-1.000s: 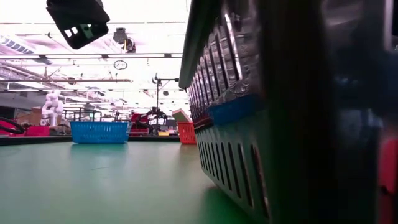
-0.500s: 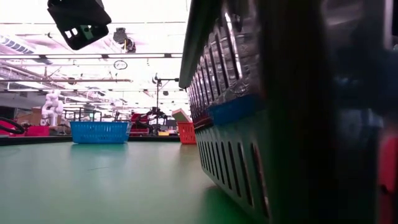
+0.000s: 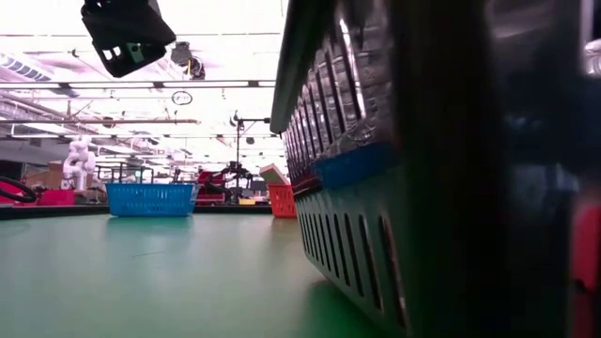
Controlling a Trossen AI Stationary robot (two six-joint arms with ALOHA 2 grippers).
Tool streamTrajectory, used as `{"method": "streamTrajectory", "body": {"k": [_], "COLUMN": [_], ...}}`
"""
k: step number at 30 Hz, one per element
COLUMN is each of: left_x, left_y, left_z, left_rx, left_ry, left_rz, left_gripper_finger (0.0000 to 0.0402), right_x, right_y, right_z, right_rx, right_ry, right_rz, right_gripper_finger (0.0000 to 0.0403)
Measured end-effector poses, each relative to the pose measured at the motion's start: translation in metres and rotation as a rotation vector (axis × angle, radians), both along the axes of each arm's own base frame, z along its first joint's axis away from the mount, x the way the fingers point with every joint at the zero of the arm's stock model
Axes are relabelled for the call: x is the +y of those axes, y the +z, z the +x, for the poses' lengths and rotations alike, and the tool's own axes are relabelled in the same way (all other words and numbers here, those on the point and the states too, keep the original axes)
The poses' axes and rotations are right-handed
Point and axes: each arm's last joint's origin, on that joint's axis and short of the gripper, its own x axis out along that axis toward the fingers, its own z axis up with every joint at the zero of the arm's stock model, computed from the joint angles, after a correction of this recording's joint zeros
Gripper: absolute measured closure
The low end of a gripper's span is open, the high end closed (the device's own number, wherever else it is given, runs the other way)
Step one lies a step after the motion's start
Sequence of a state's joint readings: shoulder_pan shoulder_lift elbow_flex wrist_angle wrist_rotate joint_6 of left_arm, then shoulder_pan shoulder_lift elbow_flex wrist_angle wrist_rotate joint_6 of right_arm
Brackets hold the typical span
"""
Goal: Sort & place blocks by color
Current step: Put the green block into the green bin
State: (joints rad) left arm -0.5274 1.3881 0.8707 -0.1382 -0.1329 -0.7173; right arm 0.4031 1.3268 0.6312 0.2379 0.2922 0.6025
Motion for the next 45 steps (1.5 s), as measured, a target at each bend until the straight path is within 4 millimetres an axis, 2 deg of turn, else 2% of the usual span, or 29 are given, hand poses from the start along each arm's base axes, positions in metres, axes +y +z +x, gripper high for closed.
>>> {"method": "streamTrajectory", "body": {"k": [4, 11, 24, 30, 37, 45], "left_x": [0.005, 0.015, 0.034, 0.037, 0.038, 0.039], "left_y": [0.007, 0.031, 0.072, 0.076, 0.072, 0.068], "left_z": [-0.009, -0.024, -0.055, -0.060, -0.062, -0.064], "left_rx": [0.025, -0.063, -0.263, -0.292, -0.246, -0.205], "left_ry": [0.011, -0.016, -0.070, -0.101, -0.110, -0.116], "left_rz": [-0.001, 0.019, 0.102, 0.147, 0.173, 0.194], "left_gripper_finger": [0.0218, 0.0218, 0.0218, 0.0218, 0.0218, 0.0218], "right_x": [0.008, 0.038, 0.079, 0.092, 0.101, 0.104], "right_y": [0.012, 0.022, 0.024, 0.023, 0.018, 0.009], "right_z": [-0.013, -0.035, -0.069, -0.084, -0.100, -0.115], "right_rx": [0.031, 0.104, 0.293, 0.414, 0.596, 0.795], "right_ry": [0.093, 0.240, 0.186, 0.117, -0.038, -0.211], "right_rz": [0.165, 0.417, 0.769, 0.938, 1.096, 1.148], "right_gripper_finger": [0.0285, 0.0285, 0.0281, 0.0281, 0.0281, 0.0280]}}
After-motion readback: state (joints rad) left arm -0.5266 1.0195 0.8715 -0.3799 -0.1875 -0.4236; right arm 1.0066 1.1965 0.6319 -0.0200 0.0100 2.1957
